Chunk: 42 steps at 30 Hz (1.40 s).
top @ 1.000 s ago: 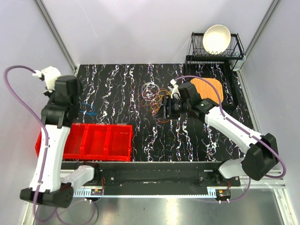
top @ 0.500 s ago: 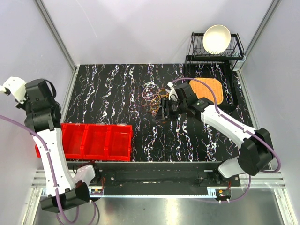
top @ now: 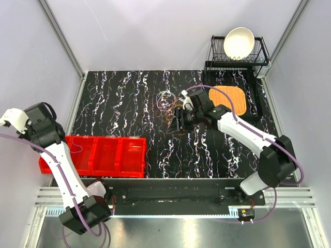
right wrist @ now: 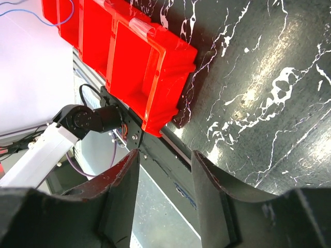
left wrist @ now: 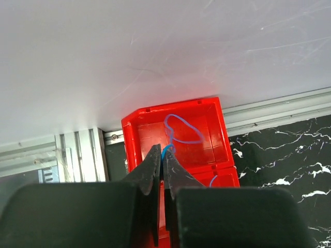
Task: Untangle the cables
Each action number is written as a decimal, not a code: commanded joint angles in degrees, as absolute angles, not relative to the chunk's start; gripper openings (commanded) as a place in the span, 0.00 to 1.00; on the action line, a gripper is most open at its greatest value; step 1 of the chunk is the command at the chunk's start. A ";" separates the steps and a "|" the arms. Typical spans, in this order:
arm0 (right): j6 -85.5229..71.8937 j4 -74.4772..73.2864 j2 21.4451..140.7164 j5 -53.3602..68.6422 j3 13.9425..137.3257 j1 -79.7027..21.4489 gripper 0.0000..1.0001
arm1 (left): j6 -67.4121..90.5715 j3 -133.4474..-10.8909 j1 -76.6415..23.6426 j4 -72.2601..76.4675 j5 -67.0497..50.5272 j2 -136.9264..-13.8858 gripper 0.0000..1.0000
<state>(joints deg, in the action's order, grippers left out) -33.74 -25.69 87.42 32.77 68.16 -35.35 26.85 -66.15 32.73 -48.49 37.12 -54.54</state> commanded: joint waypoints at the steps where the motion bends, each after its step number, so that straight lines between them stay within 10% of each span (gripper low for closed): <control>1: -33.13 -25.75 87.89 34.63 70.49 -35.60 0.50 | 28.91 -65.30 35.33 -42.98 34.37 -53.97 0.00; 19: -32.96 -25.75 90.88 35.42 72.33 -36.12 0.49 | 33.40 -79.63 41.57 -44.56 23.29 -56.60 0.00; 42: -32.61 -25.93 92.81 36.12 72.25 -36.47 0.47 | 34.63 -61.27 45.00 -37.01 24.70 -53.88 0.00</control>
<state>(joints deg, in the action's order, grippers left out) -33.26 -26.41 92.12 35.22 69.97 -35.62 33.52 -64.16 44.58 -42.76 25.45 -54.41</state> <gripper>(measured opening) 0.476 0.009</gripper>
